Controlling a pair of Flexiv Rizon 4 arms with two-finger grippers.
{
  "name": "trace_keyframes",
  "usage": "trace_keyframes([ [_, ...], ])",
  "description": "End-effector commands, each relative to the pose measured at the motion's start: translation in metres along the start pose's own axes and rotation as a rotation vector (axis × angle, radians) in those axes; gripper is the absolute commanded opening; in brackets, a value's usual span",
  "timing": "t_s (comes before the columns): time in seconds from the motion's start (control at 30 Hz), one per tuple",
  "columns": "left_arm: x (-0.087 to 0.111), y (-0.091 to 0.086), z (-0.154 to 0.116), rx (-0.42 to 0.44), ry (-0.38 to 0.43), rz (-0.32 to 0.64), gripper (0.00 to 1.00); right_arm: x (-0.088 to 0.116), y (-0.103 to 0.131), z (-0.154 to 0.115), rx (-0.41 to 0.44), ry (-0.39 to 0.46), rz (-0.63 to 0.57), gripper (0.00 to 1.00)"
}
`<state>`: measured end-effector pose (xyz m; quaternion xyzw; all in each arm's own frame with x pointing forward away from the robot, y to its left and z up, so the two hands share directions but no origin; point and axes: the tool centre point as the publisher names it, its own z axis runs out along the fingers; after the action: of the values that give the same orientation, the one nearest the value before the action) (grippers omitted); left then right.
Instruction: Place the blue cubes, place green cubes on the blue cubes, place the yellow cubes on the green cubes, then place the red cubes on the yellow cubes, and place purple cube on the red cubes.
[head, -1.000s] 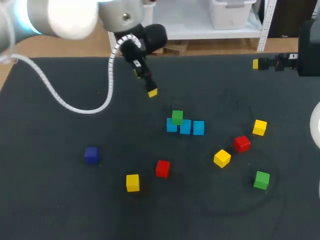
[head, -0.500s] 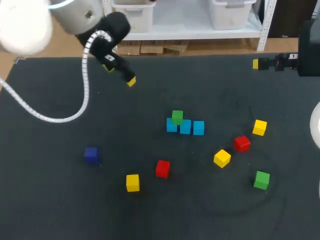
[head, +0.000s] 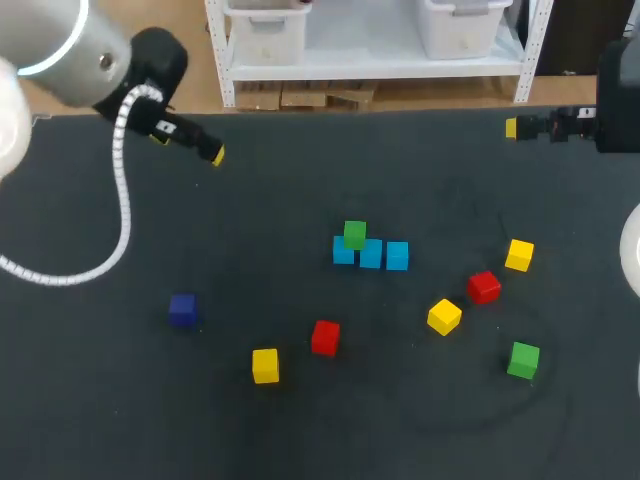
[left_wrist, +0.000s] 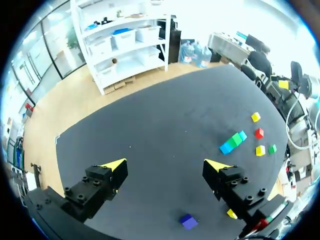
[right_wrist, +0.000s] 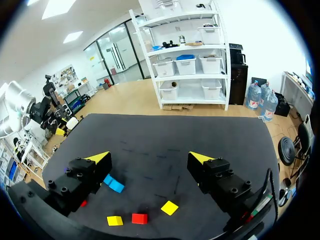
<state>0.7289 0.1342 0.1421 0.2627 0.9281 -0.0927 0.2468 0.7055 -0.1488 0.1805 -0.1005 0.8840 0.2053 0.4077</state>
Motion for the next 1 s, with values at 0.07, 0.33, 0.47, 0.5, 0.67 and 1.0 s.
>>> trace_keyframes([
  [0.07,0.014,0.01,-0.005,-0.002,-0.314,-0.027,1.0,0.0,-0.001,0.0,-0.003,0.0,-0.001,1.0],
  [0.33,0.016,0.022,-0.013,-0.028,-0.333,-0.032,1.0,0.0,-0.001,0.0,-0.003,0.0,-0.001,1.0],
  [0.47,0.012,0.027,-0.018,-0.034,-0.342,-0.041,1.0,0.0,-0.001,0.0,-0.003,0.0,-0.001,1.0],
  [0.5,0.011,0.027,-0.019,-0.033,-0.342,-0.04,1.0,0.0,-0.001,0.0,-0.003,0.0,-0.001,1.0],
  [0.67,0.008,0.024,-0.021,-0.033,-0.35,-0.029,1.0,0.0,-0.001,0.0,-0.003,0.0,-0.001,1.0],
  [1.0,0.005,0.019,-0.02,-0.009,-0.327,0.001,1.0,0.0,-0.001,0.0,-0.003,0.0,-0.001,1.0],
])
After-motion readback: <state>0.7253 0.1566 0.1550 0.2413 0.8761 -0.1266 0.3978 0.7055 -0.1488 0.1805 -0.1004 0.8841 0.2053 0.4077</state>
